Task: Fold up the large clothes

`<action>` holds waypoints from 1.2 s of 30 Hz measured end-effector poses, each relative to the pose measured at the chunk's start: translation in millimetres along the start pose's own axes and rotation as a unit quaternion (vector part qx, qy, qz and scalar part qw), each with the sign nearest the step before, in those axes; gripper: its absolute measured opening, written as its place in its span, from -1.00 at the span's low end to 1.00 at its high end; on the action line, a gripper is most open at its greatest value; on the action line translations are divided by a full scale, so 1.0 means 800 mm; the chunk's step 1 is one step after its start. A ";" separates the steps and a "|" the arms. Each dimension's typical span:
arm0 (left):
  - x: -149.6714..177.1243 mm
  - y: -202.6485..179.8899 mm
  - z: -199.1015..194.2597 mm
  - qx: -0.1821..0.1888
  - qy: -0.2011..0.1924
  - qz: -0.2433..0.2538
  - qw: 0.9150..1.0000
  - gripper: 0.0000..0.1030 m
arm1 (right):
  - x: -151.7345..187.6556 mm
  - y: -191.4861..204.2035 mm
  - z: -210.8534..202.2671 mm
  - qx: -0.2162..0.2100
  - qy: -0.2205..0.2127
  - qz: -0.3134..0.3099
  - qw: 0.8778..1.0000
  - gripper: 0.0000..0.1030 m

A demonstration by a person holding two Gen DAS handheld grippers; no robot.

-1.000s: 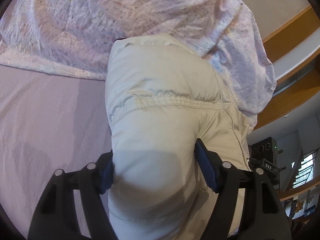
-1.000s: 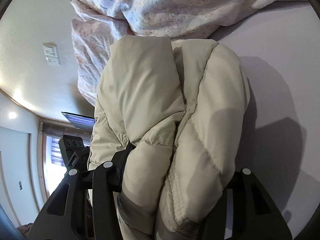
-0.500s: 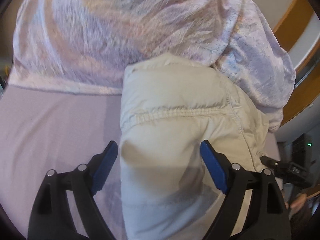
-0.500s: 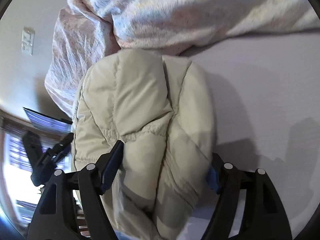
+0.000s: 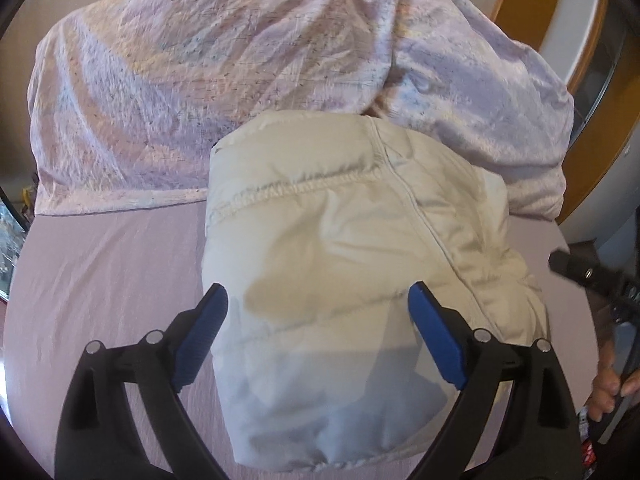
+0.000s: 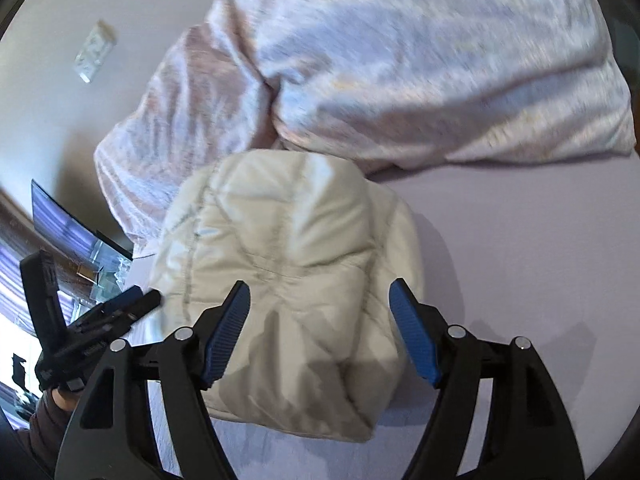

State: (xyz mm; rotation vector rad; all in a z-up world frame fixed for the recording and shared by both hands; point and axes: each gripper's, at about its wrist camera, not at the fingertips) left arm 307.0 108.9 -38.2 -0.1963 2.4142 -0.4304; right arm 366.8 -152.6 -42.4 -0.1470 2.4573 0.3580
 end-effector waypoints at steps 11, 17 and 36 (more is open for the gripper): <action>0.018 -0.005 0.001 -0.023 0.007 0.012 1.000 0.80 | 0.023 0.050 0.035 0.011 0.020 -0.062 0.998 0.01; 0.029 -0.003 0.016 -0.011 0.029 0.006 1.000 0.85 | 0.040 0.035 0.065 0.024 0.048 -0.049 0.997 -0.01; 0.055 0.000 -0.035 -0.029 -0.031 0.025 0.999 0.96 | 0.050 0.059 0.019 0.116 -0.011 -0.083 0.990 0.94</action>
Point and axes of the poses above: each gripper's, at about its wrist camera, not at the fingertips, and z roughly the way its jaws point, y to its left, x to its underside, and after that the axes turned 14 degrees about x, right-handed
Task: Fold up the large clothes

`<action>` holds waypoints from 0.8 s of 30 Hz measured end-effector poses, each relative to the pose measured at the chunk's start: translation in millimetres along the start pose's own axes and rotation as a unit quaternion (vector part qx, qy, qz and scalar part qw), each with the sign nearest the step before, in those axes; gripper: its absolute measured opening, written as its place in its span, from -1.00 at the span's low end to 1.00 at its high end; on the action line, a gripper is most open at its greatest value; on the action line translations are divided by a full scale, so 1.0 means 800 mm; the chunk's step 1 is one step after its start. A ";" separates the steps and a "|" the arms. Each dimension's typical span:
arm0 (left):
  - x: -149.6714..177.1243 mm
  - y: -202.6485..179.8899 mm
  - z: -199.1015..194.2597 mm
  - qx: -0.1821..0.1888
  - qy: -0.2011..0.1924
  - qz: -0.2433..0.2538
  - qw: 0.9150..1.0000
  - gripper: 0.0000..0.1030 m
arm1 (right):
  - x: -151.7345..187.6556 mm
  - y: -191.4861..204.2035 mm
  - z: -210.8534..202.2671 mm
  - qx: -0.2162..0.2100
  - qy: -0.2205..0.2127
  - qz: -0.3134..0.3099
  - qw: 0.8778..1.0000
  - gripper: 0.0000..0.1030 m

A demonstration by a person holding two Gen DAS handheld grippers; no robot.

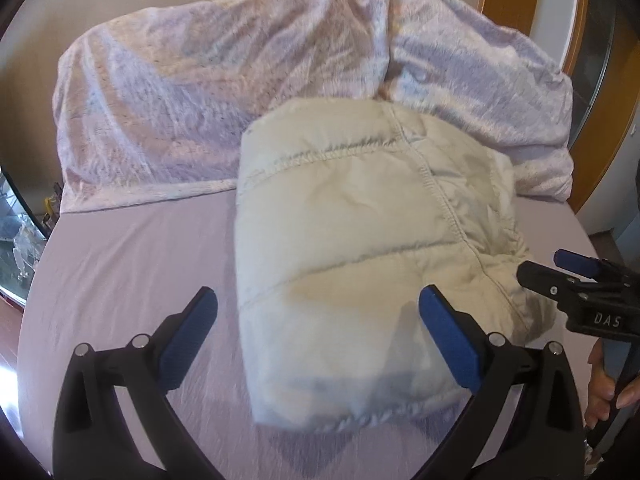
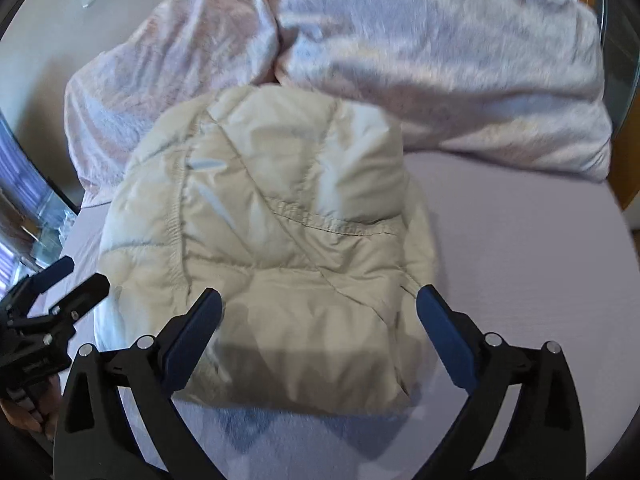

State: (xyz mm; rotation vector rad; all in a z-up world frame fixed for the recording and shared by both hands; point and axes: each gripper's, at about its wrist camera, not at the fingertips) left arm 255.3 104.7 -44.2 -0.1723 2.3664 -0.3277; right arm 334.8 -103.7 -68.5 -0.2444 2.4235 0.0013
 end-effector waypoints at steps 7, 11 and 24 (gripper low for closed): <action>0.020 0.004 -0.044 0.012 -0.015 -0.010 1.000 0.96 | 0.027 -0.005 -0.037 0.030 -0.014 0.001 0.999 0.97; 0.036 0.002 -0.062 0.016 -0.015 -0.016 1.000 0.96 | 0.045 0.000 -0.046 0.032 0.009 -0.009 0.999 0.97; 0.078 -0.015 -0.098 0.027 -0.007 -0.024 0.999 0.96 | 0.089 0.004 -0.087 0.014 0.009 -0.002 1.000 0.97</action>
Point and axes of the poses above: each gripper's, at about its wrist camera, not at the fingertips, and z roughly the way its jaws point, y to its left, x to its underside, and after that the axes turned 14 degrees about x, right-handed
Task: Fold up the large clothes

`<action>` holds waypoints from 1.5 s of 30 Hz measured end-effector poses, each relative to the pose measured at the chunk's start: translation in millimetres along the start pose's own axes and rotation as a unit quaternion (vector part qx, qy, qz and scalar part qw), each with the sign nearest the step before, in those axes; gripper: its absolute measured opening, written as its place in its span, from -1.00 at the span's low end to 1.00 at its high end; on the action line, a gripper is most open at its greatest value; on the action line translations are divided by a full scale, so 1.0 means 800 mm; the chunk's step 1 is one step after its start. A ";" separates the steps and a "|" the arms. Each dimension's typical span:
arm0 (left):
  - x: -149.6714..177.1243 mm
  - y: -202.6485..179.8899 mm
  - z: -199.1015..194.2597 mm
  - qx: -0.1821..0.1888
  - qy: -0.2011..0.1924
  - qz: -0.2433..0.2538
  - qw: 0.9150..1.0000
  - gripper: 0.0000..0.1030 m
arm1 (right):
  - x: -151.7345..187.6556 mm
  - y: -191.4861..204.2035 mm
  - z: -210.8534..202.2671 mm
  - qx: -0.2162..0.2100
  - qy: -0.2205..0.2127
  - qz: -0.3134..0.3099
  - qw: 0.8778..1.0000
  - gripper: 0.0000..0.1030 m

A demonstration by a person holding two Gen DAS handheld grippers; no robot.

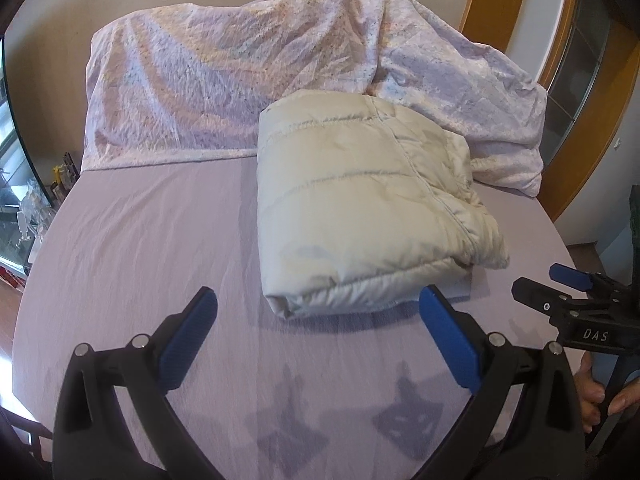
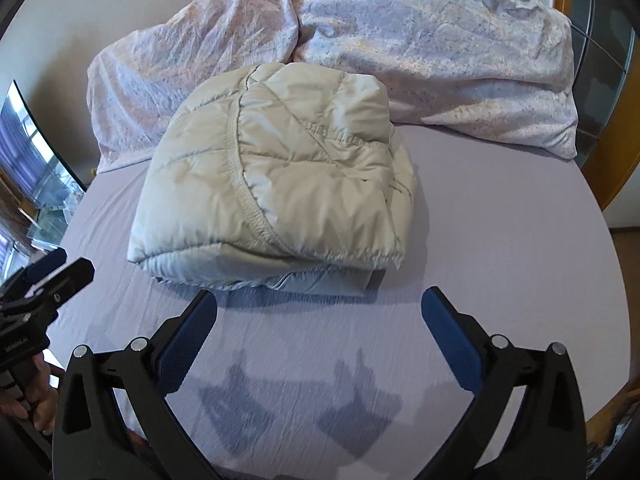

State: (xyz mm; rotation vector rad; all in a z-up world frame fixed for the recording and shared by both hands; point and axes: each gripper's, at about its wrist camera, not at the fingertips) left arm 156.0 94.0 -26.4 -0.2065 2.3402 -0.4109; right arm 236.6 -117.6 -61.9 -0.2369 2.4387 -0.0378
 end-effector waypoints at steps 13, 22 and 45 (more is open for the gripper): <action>0.023 -0.012 -0.017 0.012 0.002 -0.007 1.000 0.96 | 0.026 -0.004 -0.015 -0.029 0.010 0.016 0.999 0.97; 0.028 -0.014 -0.010 0.018 0.012 -0.014 1.000 0.96 | 0.034 0.006 -0.012 -0.037 0.020 0.008 0.999 0.97; 0.031 -0.015 -0.012 0.028 0.005 -0.023 0.999 0.96 | 0.034 -0.002 -0.015 -0.057 0.011 0.023 0.998 0.97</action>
Point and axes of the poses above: each gripper's, at about its wrist camera, not at the fingertips, and z roughly the way its jaws point, y to its left, x to its underside, and after that the axes turned 14 degrees about x, right-handed
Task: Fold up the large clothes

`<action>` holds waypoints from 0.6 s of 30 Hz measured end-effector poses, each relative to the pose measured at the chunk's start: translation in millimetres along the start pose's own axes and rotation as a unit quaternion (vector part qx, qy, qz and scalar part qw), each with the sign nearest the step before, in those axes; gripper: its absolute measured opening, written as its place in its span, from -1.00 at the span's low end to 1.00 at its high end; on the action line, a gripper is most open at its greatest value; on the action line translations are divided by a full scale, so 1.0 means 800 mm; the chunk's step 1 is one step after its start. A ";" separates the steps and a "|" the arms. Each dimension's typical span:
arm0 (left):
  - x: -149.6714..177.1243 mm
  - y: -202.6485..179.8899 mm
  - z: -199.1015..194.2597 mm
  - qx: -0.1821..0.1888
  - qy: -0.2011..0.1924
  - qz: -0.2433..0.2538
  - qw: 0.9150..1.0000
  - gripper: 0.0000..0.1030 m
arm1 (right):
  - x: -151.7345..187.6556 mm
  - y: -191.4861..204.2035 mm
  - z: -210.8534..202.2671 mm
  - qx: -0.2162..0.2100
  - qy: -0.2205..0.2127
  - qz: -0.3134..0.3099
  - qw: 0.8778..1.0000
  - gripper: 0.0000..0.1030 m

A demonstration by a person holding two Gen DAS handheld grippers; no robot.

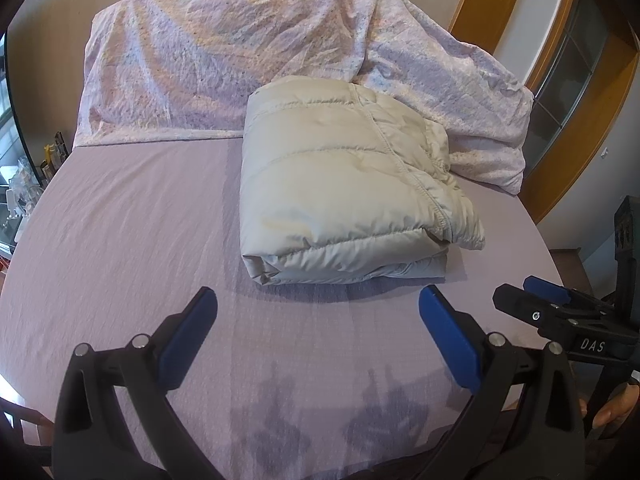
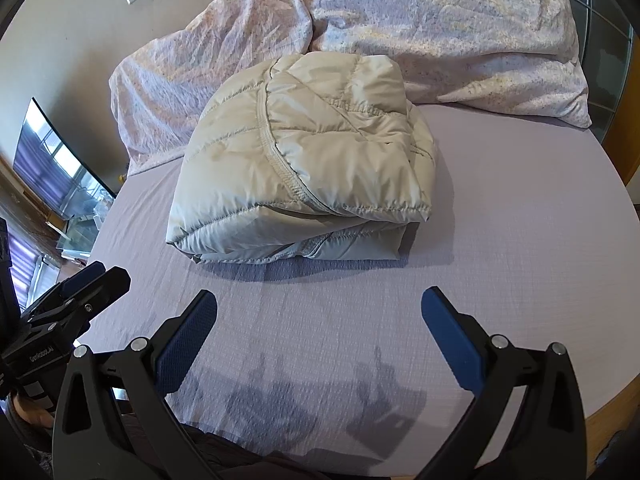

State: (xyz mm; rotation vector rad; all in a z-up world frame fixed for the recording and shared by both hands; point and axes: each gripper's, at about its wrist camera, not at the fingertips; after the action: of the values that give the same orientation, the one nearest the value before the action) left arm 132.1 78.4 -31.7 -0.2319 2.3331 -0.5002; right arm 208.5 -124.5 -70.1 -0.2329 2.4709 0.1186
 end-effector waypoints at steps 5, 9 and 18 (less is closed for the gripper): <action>0.000 0.000 0.000 0.000 0.000 0.000 1.000 0.96 | 0.000 0.000 0.000 0.000 0.000 0.001 1.000 0.97; 0.000 0.000 0.000 0.001 0.000 -0.001 1.000 0.96 | 0.000 -0.001 0.001 0.000 0.000 0.000 1.000 0.97; -0.001 0.001 0.001 0.001 0.001 -0.001 1.000 0.96 | 0.000 0.000 0.002 0.000 0.001 0.000 1.000 0.97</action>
State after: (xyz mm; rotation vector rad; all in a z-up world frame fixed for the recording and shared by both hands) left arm 132.8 78.9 -31.8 -0.2322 2.3346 -0.5038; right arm 209.7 -124.0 -71.1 -0.2324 2.4724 0.1187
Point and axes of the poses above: each gripper's, at about its wrist camera, not at the fingertips, and z roughly the way its jaws point, y to its left, x to its underside, and after that the axes turned 14 degrees about x, right-handed
